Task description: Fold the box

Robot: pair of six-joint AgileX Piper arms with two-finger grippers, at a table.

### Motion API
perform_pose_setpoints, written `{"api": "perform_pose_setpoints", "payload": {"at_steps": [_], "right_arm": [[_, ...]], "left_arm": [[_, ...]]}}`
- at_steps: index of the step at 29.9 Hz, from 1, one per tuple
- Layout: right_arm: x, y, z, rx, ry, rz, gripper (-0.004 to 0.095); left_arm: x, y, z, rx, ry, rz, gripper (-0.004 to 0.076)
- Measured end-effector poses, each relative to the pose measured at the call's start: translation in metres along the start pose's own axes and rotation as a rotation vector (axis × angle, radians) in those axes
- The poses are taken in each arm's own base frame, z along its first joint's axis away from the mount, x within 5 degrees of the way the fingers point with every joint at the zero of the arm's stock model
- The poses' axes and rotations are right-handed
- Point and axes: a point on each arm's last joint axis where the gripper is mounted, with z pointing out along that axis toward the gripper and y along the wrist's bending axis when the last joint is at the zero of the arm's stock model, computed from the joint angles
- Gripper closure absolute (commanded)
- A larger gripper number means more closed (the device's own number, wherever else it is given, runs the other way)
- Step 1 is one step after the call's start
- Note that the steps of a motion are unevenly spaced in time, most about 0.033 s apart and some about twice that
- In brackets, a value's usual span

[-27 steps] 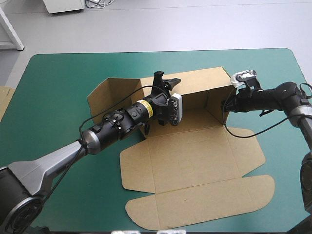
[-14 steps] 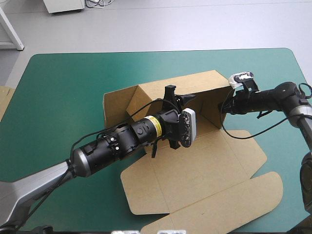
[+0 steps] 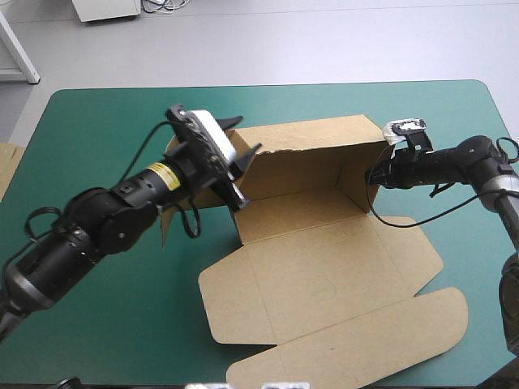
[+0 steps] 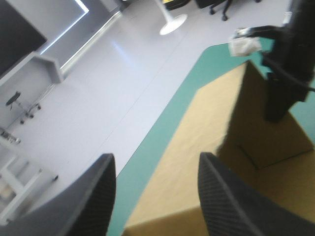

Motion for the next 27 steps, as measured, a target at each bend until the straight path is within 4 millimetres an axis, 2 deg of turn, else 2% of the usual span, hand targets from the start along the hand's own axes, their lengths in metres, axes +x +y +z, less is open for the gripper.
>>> {"api": "perform_pose_setpoints", "payload": {"at_steps": [8,18,22,27], "right_arm": [[0.000,-0.001,0.000,0.012,0.004,0.011,0.0922],[-0.005,0.000,-0.004,0.046,0.006,0.015,0.0922],[-0.005,0.000,-0.010,0.081,0.011,-0.001,0.0922],[-0.004,-0.001,-0.013,0.105,0.025,0.009,0.0922]], "left_arm": [[0.016,0.076,-0.052,-0.267,0.056,-0.226,0.0358],[0.070,0.130,-0.106,-0.499,0.241,-0.513,0.0358],[0.097,0.138,-0.125,-0.582,0.317,-0.604,0.0358],[0.146,0.115,-0.121,-0.550,0.457,-0.698,0.0358]]}}
